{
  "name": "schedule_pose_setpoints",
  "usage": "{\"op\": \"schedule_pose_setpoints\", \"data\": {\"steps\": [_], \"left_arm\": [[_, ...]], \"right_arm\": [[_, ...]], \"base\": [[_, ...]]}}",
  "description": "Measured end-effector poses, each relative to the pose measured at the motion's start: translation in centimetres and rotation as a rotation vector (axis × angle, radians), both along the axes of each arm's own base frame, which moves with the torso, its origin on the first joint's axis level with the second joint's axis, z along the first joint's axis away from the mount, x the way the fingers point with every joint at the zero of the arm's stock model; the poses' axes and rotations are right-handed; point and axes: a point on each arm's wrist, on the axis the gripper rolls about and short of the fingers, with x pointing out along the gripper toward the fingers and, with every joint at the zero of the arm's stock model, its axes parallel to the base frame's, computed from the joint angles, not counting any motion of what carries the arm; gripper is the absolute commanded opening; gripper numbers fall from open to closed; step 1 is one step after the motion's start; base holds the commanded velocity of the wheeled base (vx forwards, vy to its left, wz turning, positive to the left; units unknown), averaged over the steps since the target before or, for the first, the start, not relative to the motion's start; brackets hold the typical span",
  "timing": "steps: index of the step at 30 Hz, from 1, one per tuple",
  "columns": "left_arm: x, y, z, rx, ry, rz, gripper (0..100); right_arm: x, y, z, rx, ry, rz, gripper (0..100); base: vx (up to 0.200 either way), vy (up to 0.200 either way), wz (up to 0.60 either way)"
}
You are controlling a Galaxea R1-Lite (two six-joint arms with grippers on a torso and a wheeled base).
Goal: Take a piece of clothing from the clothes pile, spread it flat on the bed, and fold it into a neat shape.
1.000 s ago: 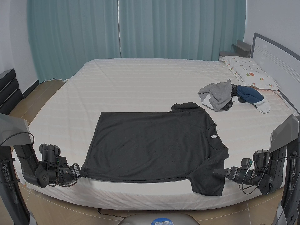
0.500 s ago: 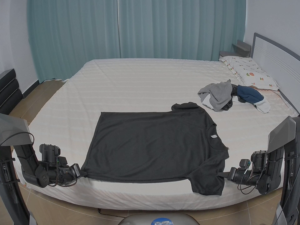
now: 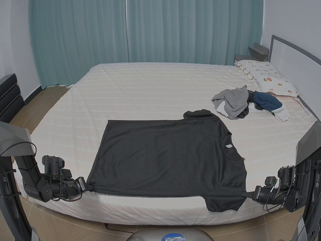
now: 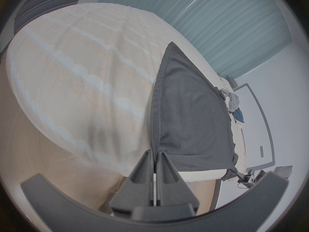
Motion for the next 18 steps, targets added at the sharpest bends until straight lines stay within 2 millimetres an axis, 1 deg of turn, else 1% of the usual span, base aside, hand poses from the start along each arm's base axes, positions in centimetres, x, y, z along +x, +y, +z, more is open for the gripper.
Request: {"op": "schedule_pose_setpoints", "data": {"steps": [7, 13, 18], "left_arm": [[-1.1, -0.1, 0.9, 0.018, -0.02, -0.013, 0], [-1.7, -0.2, 1.0, 0.053, -0.026, -0.047, 0], [-2.3, -0.2, 0.8, 0.123, -0.027, -0.09, 0]], "right_arm": [[-0.7, -0.2, 0.6, -0.019, 0.002, -0.005, 0], [-2.0, -0.3, 0.4, -0.027, 0.126, 0.005, 0], [-2.7, -0.5, 0.8, -0.054, 0.16, 0.024, 0]], "base": [[0.0, 0.0, 0.0], [0.0, 0.0, 0.0], [0.0, 0.0, 0.0]]}}
